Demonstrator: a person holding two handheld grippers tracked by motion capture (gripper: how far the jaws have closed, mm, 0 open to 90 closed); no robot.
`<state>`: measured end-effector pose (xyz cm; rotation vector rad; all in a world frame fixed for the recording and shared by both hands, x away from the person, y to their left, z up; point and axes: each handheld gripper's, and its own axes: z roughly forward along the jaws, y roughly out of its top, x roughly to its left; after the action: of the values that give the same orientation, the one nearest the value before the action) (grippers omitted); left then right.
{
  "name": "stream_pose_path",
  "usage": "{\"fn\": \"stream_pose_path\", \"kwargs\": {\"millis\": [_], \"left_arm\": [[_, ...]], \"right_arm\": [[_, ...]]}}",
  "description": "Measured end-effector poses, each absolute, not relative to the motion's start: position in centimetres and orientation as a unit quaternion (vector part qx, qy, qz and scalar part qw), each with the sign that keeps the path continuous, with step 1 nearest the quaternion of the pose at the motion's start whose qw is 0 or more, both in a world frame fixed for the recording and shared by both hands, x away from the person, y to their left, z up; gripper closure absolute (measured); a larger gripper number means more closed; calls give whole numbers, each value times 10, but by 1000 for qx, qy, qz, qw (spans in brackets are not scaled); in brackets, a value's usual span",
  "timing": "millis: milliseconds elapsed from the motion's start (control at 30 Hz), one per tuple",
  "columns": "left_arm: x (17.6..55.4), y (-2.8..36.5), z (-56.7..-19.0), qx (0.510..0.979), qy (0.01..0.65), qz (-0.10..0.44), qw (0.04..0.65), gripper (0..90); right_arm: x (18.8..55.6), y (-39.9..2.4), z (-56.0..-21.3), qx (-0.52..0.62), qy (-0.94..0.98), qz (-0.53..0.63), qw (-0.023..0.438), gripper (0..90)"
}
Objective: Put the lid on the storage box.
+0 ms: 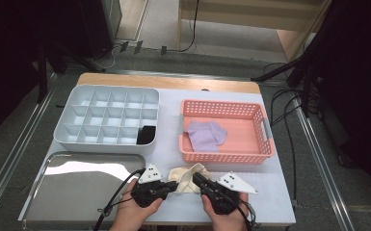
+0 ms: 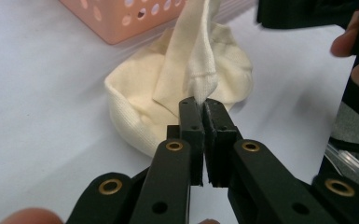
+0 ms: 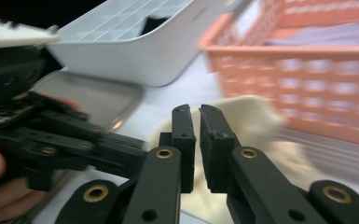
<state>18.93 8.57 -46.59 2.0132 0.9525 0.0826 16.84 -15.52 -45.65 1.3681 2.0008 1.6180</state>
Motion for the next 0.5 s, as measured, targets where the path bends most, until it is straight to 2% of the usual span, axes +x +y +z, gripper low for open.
{"fn": "stream_pose_path", "kwargs": {"millis": [67,167,267,300,433,467,500], "left_arm": [[190,86,-466,811,384,33,441,883],[190,87,-466,811,384,33,441,883],[190,87,-466,810,385,35,441,882],[190,88,-466,810,386,36,441,882],[191,90,-466,809,389,36,439,882],[191,90,-466,808,389,36,440,882],[191,90,-467,808,389,35,442,882]], "right_arm": [[167,-161,-457,474,676,551,122,825],[160,-175,-469,512,669,519,145,695],[159,-176,-476,524,674,501,145,649],[160,-174,-480,532,675,491,143,607],[166,-170,-485,546,678,468,155,593],[168,-170,-487,548,678,467,149,605],[169,-167,-490,547,683,461,148,663]]}}
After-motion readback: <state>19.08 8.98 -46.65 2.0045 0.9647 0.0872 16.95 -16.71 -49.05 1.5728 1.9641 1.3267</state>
